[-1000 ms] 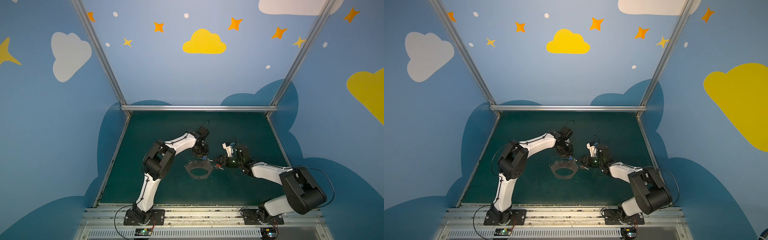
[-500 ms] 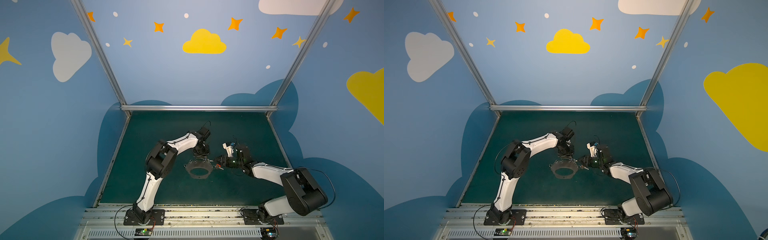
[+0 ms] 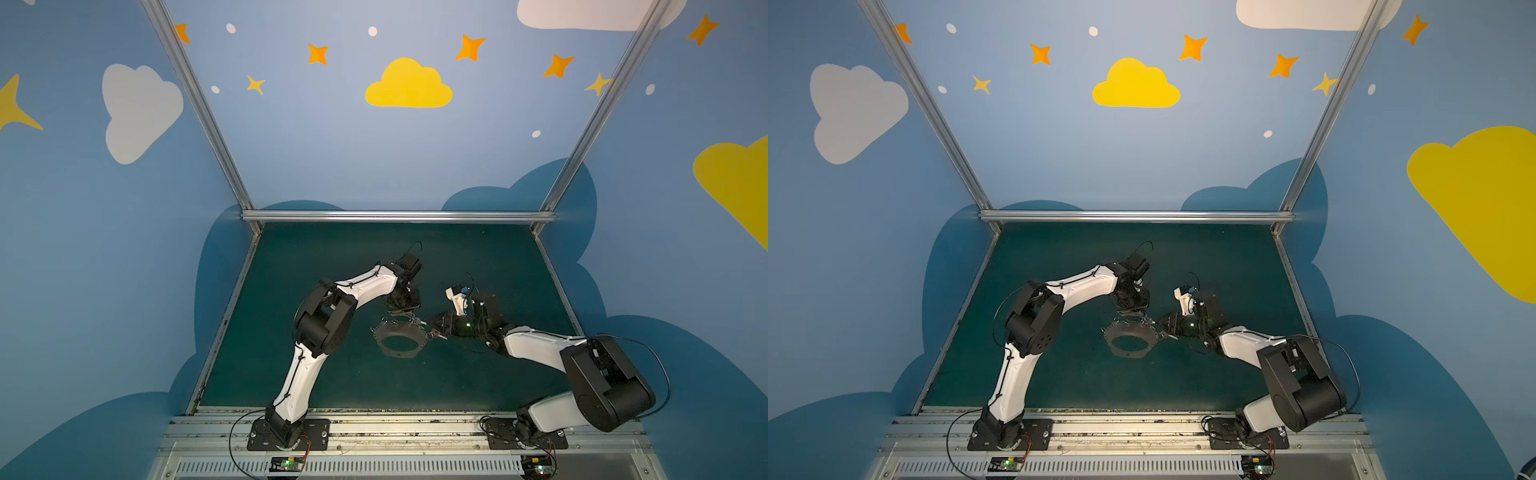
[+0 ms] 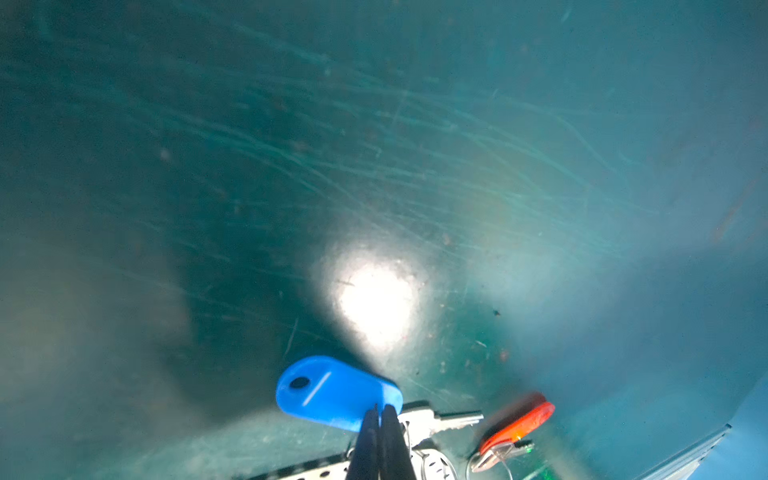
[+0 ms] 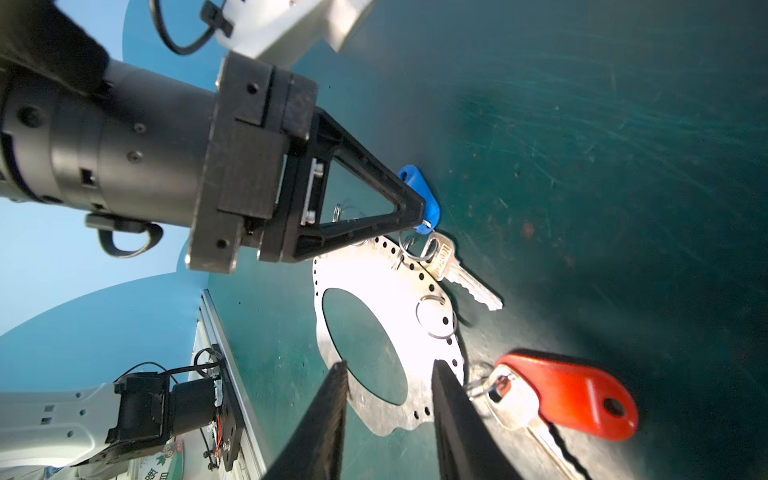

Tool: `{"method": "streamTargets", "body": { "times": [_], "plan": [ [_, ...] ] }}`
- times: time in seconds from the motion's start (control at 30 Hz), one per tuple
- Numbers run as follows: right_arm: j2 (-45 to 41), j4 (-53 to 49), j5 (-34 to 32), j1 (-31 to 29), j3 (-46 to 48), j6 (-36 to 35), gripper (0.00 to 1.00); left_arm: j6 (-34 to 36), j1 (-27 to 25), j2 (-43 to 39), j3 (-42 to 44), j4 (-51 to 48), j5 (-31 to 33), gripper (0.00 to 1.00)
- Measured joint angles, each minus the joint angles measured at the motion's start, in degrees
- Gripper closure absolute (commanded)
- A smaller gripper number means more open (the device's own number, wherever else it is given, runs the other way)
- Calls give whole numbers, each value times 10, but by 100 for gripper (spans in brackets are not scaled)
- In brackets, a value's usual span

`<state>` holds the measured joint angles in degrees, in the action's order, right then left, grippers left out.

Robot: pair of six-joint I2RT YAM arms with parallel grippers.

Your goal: Put the keys on the keyring

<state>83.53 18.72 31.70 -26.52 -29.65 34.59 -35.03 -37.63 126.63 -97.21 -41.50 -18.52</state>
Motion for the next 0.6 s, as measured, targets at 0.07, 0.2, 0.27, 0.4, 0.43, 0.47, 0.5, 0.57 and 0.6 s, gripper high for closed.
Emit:
{"method": "streamTargets", "body": {
  "times": [0.07, 0.2, 0.27, 0.4, 0.43, 0.47, 0.5, 0.57, 0.6],
  "plan": [
    [-2, 0, -2, -2, 0, -1, 64, -4, 0, -8, 8, 3, 0, 96],
    [-16, -2, -8, -19, 0, -9, 68, -12, 2, -43, 28, 4, 0, 96],
    [-18, -2, -10, -33, 0, -13, 68, -17, 3, -65, 35, 6, 0, 96],
    [-17, -1, -19, -57, -1, -14, 71, -27, 3, -104, 46, 16, -1, 96],
    [-16, 2, -23, -63, -1, -13, 71, -31, 3, -111, 50, 20, -1, 96],
    [-15, 6, -26, -67, -1, -12, 71, -34, 3, -117, 54, 23, -2, 96],
    [-14, 11, -33, -75, -1, -10, 71, -37, 3, -122, 59, 27, -3, 96],
    [-14, 20, -50, -86, -1, -9, 69, -45, 3, -128, 68, 34, -6, 96],
    [-14, 27, -61, -91, -1, -7, 69, -48, 3, -130, 72, 37, -7, 96]
  ]
}}
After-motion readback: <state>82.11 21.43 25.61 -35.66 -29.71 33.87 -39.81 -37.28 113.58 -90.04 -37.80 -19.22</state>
